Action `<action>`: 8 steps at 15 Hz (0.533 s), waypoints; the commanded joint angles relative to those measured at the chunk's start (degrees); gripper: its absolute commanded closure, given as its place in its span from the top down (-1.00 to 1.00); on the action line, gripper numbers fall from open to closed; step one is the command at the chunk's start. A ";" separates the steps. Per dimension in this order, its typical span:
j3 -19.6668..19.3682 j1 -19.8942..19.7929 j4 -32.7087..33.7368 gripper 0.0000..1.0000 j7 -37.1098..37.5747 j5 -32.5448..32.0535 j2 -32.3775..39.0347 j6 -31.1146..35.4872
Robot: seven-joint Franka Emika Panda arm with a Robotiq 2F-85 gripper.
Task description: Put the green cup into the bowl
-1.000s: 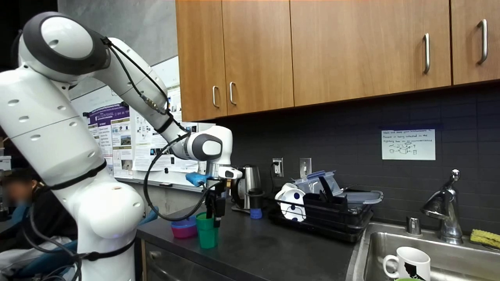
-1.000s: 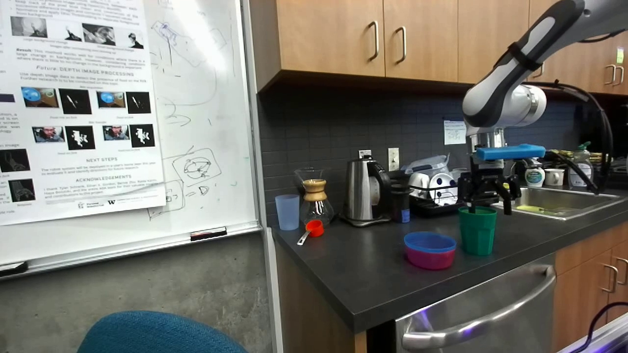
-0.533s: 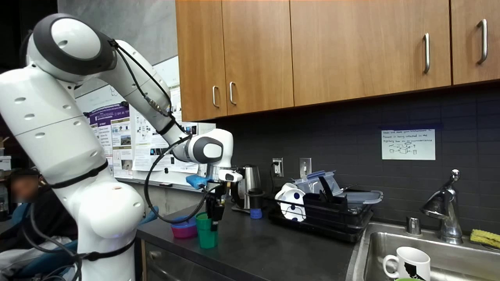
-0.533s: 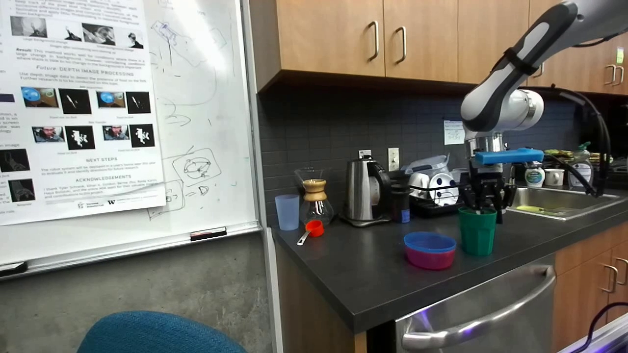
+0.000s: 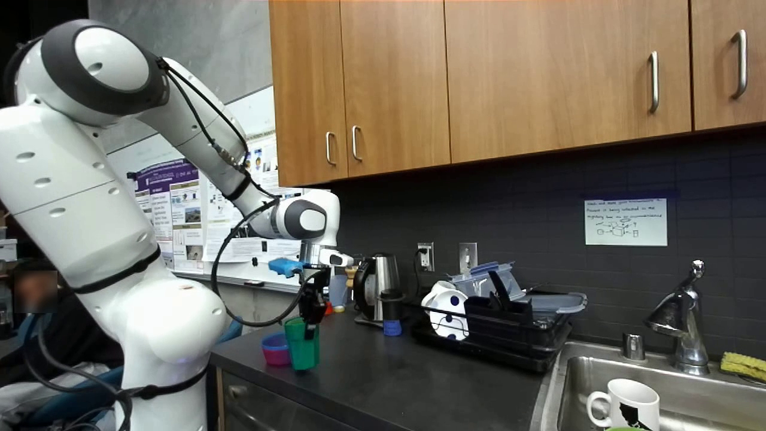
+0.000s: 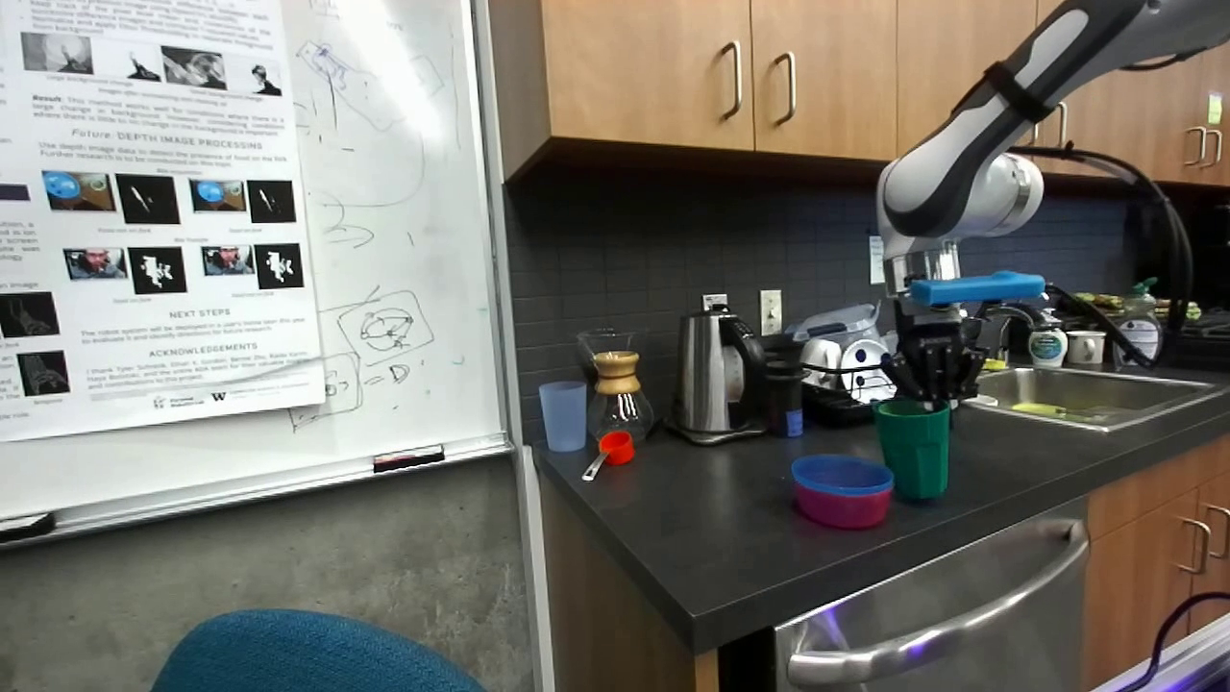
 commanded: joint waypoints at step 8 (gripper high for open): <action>8.58 5.50 7.43 -0.95 6.06 1.21 -9.87 -9.42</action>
